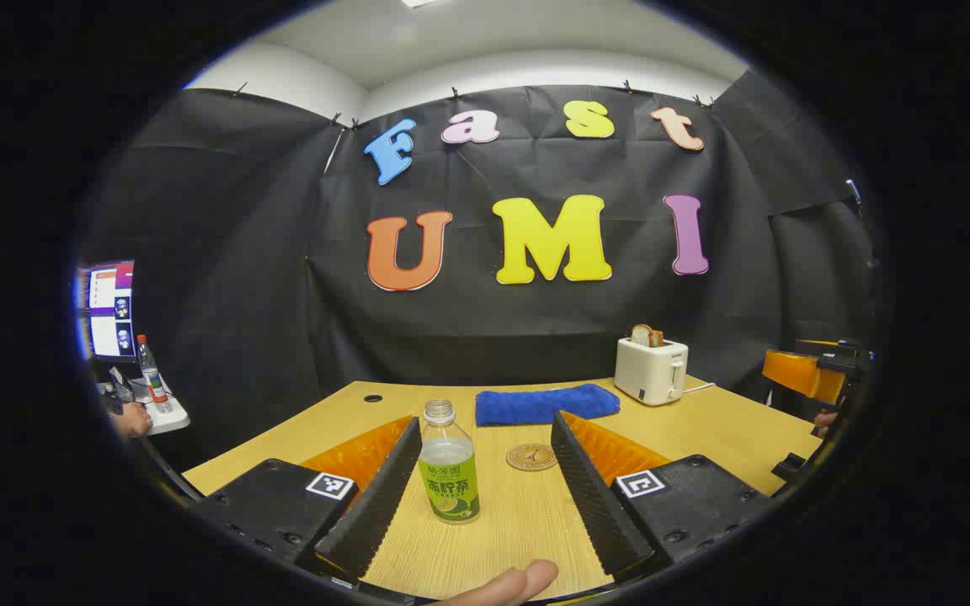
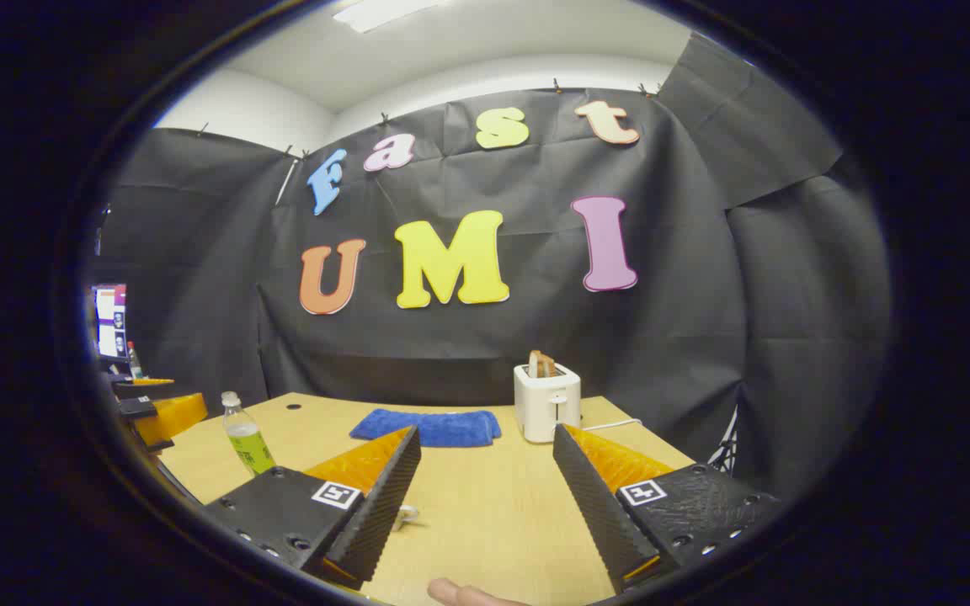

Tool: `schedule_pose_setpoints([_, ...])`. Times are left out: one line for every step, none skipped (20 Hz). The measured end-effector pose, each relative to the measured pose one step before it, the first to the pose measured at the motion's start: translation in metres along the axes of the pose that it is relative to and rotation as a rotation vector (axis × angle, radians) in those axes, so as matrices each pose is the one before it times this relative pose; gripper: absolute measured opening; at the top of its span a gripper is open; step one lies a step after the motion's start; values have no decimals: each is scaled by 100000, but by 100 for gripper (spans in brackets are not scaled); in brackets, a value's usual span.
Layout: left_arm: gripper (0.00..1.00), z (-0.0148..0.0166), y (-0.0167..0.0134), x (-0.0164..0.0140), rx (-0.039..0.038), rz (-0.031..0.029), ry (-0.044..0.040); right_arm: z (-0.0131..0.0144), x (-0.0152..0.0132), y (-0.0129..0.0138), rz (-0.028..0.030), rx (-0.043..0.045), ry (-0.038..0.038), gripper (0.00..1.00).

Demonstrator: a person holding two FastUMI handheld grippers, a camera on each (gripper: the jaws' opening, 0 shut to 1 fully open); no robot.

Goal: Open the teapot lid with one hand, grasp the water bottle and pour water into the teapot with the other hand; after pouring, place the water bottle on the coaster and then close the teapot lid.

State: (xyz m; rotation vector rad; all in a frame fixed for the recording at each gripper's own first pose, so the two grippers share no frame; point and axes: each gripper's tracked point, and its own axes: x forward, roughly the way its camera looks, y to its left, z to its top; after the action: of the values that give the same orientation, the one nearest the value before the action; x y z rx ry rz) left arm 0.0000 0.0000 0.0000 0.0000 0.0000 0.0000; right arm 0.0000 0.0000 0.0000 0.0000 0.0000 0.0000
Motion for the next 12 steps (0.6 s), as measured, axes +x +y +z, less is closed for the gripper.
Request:
schedule_pose_setpoints([97, 33, 520, 43, 403, 717, 106, -76, 108, 395, 763, -1001, 323, 92])
schedule_pose_setpoints([97, -69, 352, 239, -163, 688, 612, -291, -63, 220, 469, -787, 189, 95])
schedule_pose_setpoints([97, -329, 214, 42, -1066, 573, 603, -304, -1, 193, 453, -507, 159, 95])
schedule_pose_setpoints([97, -130, 167, 154, -1357, 311, 623, -133, 37, 199, 501, -307, 439, 92])
schedule_pose_setpoints([97, -79, 357, 116, -1034, 242, 497, -313, 248, 231, 551, -189, 705, 95])
schedule_pose_setpoints([97, 0, 377, 169, -826, 723, 157, -88, 187, 212, 499, -186, 451, 95])
schedule_pose_setpoints([96, 26, 307, 160, -591, 1025, 210, -231, 120, 36, 63, -344, 410, 95])
schedule_pose_setpoints([97, -75, 217, 135, -173, 510, 143, -106, 109, -60, -457, -417, 408, 95])
schedule_pose_setpoints([97, -129, 47, 79, 101, 101, 313, -122, 117, -134, -375, -208, 197, 95])
schedule_pose_setpoints([97, -32, -31, -193, -76, 120, 179, -215, 61, 43, -41, -147, 670, 95])
schedule_pose_setpoints([97, 37, -1, -4, -27, -28, -62, -30, -56, 52, 158, -5, 239, 95])
schedule_pose_setpoints([96, 32, 66, 62, -94, 83, -29, 115, -27, 90, 419, -85, -160, 92])
